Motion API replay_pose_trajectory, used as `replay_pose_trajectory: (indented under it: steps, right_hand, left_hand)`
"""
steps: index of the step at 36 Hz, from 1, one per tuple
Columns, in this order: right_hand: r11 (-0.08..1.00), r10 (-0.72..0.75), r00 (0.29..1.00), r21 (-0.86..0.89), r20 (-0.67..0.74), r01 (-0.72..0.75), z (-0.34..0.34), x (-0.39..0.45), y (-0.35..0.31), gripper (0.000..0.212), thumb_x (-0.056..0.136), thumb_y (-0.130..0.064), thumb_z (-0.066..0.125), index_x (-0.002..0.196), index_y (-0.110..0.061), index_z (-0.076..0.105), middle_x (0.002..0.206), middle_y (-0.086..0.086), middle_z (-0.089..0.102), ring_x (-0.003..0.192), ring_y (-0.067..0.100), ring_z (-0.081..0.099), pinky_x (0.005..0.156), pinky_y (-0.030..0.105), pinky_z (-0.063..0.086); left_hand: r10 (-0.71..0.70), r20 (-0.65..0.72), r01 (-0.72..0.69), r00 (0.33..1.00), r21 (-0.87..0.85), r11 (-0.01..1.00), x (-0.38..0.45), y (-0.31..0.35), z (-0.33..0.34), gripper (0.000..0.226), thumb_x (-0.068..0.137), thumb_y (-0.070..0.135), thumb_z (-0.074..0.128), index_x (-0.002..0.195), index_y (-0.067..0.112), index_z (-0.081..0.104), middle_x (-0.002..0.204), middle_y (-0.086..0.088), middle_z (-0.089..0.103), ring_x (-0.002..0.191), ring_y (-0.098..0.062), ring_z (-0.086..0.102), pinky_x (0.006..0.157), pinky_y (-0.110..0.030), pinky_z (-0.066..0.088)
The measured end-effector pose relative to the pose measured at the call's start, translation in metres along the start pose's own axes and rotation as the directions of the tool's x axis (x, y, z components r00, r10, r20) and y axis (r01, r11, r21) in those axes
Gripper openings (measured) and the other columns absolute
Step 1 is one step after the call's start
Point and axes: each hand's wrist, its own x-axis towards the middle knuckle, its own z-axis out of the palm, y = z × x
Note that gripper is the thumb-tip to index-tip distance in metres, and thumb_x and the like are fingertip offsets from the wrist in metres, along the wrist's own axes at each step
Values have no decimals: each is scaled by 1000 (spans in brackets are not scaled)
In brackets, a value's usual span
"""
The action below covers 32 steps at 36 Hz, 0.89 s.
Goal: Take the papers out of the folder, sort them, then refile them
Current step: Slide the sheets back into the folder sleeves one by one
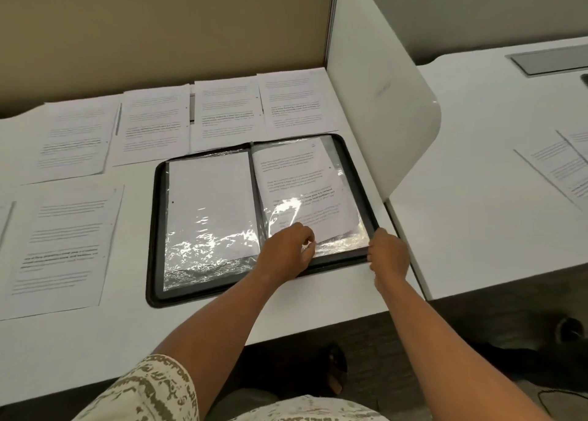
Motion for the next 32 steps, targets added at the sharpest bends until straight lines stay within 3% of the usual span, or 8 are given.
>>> replay_pose_trajectory:
  steps: [3, 7, 12, 15, 20, 25, 27, 32]
  right_hand:
    - [982, -187, 982, -30, 30, 188, -5, 2, 2, 25, 92, -30, 52, 74, -14, 55, 74, 2, 58, 71, 20, 55, 64, 37, 45]
    - [963, -169, 966, -175, 196, 204, 2, 8, 0, 31, 91, -45, 63, 110, -20, 64, 99, 0, 68, 93, 21, 65, 84, 43, 58]
    - [931, -213, 962, -264, 171, 253, 7, 5, -4, 17, 93, -28, 63, 106, -18, 67, 103, -1, 68, 89, 15, 61, 81, 33, 52]
    - [922, -275, 946, -231, 173, 311, 10, -4, -6, 7, 94, -19, 61, 93, -18, 68, 96, 0, 69, 79, 9, 58, 67, 25, 48]
    - [863, -442, 876, -175, 192, 474, 29, -25, -17, 2, 88, -22, 69, 90, -21, 68, 96, -10, 66, 94, 9, 63, 79, 29, 51]
    - [761, -581, 762, -141, 285, 633, 57, -62, -27, 14, 87, -12, 70, 98, -8, 61, 100, -8, 62, 91, -4, 56, 75, -1, 36]
    - [726, -602, 717, -132, 352, 675, 70, -74, -25, 11, 87, -12, 70, 93, -9, 61, 116, -15, 59, 106, -8, 52, 80, -6, 30]
    - [612, -631, 577, -124, 519, 781, 102, -101, -18, 12, 89, -23, 69, 98, -19, 61, 143, -12, 52, 138, 2, 40, 108, 12, 33]
  left_hand:
    - [-2, 46, 1, 999, 22, 1000, 0, 0, 1, 19, 95, 36, 60, 110, 26, 62, 103, 10, 61, 94, -11, 58, 78, -35, 53]
    - [56, 168, -78, 984, 130, 988, -1, -5, 4, 42, 91, 46, 62, 127, 25, 59, 129, 5, 53, 120, -15, 45, 90, -36, 50]
    - [130, 325, -212, 937, 233, 949, -5, -15, 8, 47, 91, 47, 61, 130, 19, 59, 149, -3, 42, 137, -25, 33, 108, -42, 37]
    - [112, 219, -133, 969, 86, 987, -7, -21, 10, 41, 93, 47, 59, 124, 20, 63, 136, 0, 54, 129, -21, 42, 106, -40, 41]
    - [-163, -44, 149, 986, -232, 961, -2, -23, -3, 31, 95, 44, 61, 113, 20, 68, 115, 5, 64, 110, -14, 56, 95, -30, 45]
    - [-399, -97, 306, 912, -488, 817, 5, -19, -39, 30, 95, 51, 57, 99, 25, 70, 98, 12, 69, 88, -6, 65, 81, -26, 52]
    - [-459, -98, 330, 883, -564, 757, 4, -25, -50, 34, 94, 58, 55, 93, 27, 69, 90, 13, 69, 86, -7, 65, 78, -27, 52]
    - [-543, -72, 343, 836, -704, 621, -6, -53, -71, 53, 82, 77, 53, 94, 28, 69, 91, 8, 72, 84, -13, 70, 78, -35, 59]
